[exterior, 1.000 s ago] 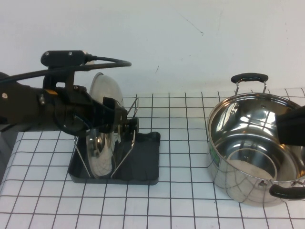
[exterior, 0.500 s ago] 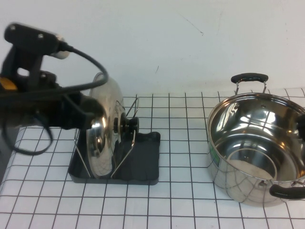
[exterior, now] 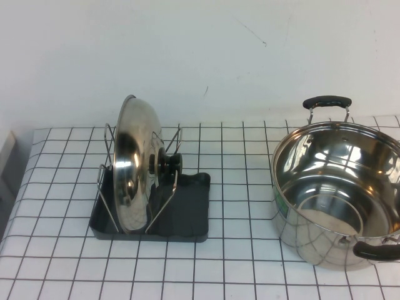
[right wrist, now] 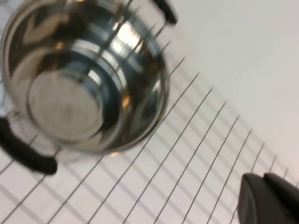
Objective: Put pot lid on rack
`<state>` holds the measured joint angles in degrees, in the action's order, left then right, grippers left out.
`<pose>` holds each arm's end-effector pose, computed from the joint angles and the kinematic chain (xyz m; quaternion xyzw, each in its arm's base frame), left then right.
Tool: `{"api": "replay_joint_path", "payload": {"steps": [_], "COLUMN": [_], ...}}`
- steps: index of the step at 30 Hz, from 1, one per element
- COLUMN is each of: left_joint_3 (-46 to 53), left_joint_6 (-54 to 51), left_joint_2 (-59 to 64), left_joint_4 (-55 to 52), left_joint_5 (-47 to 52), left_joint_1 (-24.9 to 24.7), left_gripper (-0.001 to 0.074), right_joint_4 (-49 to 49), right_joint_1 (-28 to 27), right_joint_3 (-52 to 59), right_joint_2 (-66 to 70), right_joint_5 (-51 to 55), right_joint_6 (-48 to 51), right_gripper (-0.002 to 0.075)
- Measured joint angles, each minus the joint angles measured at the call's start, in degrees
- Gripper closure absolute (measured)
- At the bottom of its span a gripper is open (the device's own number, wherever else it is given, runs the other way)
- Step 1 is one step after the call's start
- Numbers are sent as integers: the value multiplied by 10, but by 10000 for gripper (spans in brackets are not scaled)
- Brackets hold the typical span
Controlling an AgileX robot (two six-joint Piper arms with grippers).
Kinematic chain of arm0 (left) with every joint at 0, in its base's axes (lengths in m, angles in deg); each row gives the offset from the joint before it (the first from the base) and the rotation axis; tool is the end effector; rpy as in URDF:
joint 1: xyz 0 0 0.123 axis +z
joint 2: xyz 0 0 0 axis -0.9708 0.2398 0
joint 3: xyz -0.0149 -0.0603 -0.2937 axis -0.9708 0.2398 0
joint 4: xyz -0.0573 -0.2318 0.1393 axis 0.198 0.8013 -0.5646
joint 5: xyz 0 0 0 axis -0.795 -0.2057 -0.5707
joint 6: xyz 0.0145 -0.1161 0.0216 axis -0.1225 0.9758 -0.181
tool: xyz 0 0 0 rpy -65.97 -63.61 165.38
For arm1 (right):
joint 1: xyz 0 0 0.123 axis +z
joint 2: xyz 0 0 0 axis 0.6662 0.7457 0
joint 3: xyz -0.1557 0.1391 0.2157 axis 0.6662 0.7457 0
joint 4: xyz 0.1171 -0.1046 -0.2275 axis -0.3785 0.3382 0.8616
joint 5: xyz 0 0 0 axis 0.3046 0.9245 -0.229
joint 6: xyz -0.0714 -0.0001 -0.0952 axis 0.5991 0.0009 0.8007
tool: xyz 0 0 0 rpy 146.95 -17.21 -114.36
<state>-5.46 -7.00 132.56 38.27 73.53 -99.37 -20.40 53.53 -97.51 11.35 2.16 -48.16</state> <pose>0.1768 -0.0675 0.4251 0.1512 0.8255 -0.0830 0.5374 0.1677 0.0226 0.4444 -0.3534 0.8244 -0.1422 0.4186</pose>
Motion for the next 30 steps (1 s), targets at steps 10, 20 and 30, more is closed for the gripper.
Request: {"api": "replay_joint_path", "payload": {"steps": [10, 20, 30], "left_joint_3": [224, 369, 373], "left_joint_6": [10, 10, 10], "left_joint_2": [-201, -285, -285], "left_joint_4": [17, 31, 31], "left_joint_5": [-185, -295, -299], "left_joint_1": [0, 0, 0], "left_gripper": [735, 736, 736], "right_joint_4": [-60, -91, -102], "right_joint_1": [0, 0, 0], "right_joint_3": [243, 440, 489], "right_joint_2": [-228, -448, -469], "right_joint_5": [-191, -267, -275], "right_joint_6": [-21, -23, -23], "right_gripper": [727, 727, 727]}}
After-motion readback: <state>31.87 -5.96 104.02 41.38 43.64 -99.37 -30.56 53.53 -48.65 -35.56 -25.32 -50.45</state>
